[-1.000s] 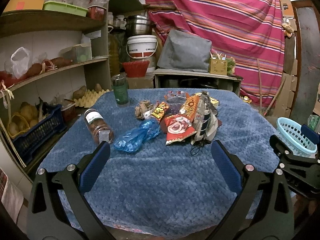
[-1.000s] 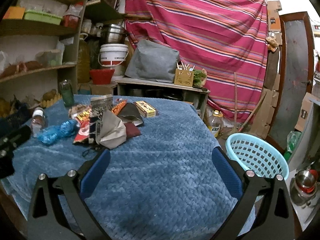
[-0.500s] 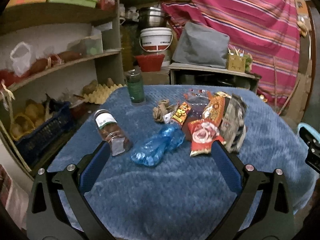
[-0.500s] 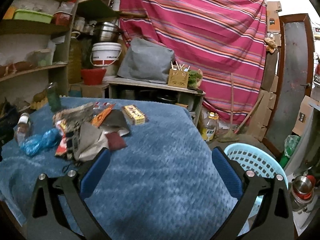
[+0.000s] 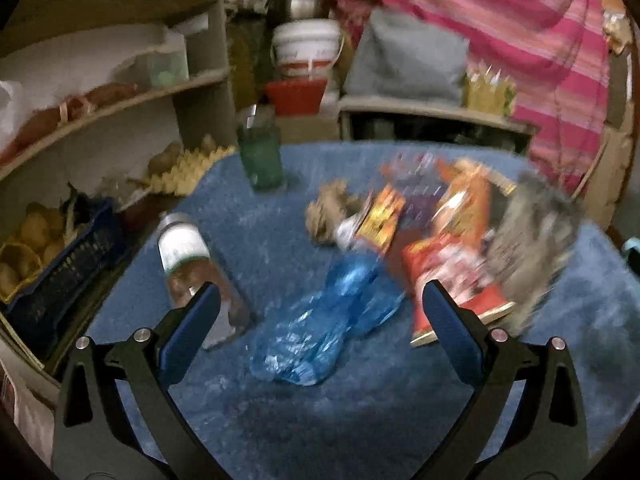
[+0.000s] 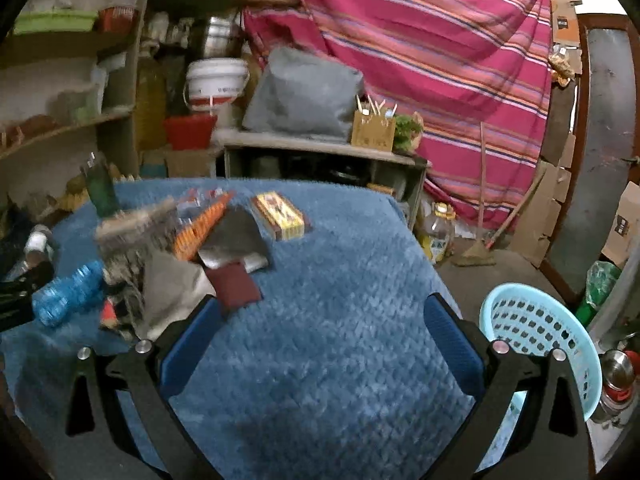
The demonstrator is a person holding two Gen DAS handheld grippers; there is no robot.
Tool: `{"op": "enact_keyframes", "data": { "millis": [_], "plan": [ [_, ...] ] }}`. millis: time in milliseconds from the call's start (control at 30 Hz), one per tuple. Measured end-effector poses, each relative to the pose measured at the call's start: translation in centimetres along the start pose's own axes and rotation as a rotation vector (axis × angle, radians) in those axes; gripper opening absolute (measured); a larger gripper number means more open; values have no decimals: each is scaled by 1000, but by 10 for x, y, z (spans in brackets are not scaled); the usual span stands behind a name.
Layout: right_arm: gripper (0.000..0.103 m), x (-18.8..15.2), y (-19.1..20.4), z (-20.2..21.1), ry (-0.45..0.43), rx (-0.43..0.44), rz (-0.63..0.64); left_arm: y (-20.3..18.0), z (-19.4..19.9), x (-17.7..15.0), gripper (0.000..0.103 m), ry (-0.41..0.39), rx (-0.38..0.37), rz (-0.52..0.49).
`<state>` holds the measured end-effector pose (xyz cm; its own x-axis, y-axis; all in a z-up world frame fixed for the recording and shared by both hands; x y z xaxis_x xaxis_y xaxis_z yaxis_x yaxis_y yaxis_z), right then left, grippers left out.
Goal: Collect trash
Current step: 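Reach the left tool to the crumpled blue plastic bag and grasp it, then grasp the white printed snack bag with the right tool while the left tool holds the blue bag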
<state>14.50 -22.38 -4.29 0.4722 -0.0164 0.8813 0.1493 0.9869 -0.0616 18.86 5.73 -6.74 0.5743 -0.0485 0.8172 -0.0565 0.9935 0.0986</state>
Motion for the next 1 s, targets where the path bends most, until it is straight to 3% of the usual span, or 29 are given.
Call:
{"op": "enact_keyframes", "data": {
  "millis": [100, 300, 400, 500, 567, 633, 867, 1000],
  "plan": [
    [99, -8, 2, -9, 8, -29, 21, -1, -24, -13, 97, 75, -11, -16],
    [99, -13, 3, -17, 46, -17, -7, -9, -33, -6, 96, 66, -9, -49],
    [99, -16, 5, -18, 53, -27, 0, -14, -38, -6, 78, 79, -22, -62],
    [99, -19, 8, -19, 55, -32, 12, -16, -45, -10, 50, 117, -56, -58],
    [99, -20, 12, -17, 60, -21, 14, -15, -48, -13, 25, 137, -73, -54],
    [99, -20, 14, -14, 59, -8, 9, -13, -42, -13, 14, 117, -56, -53],
    [99, -14, 37, 6, 28, 59, 14, 3, 5, -6, 9, 7, -6, -28],
    [99, -12, 61, 13, 20, 104, 39, 16, 23, -9, 9, -9, -1, -4]
  ]
}}
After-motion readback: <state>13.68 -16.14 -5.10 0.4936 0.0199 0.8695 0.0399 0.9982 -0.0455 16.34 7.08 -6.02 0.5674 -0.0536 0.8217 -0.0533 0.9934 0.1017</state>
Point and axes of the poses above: each gripper's, at about its wrist camera, not at the fingertips, and z roughly against the way its jaws point, y to its left, x to its top, the point moved 4 cm from there along -z, roughly the way its jaws point, and after that the axes turned 2 degrees about -z, right-handed, at the moved point
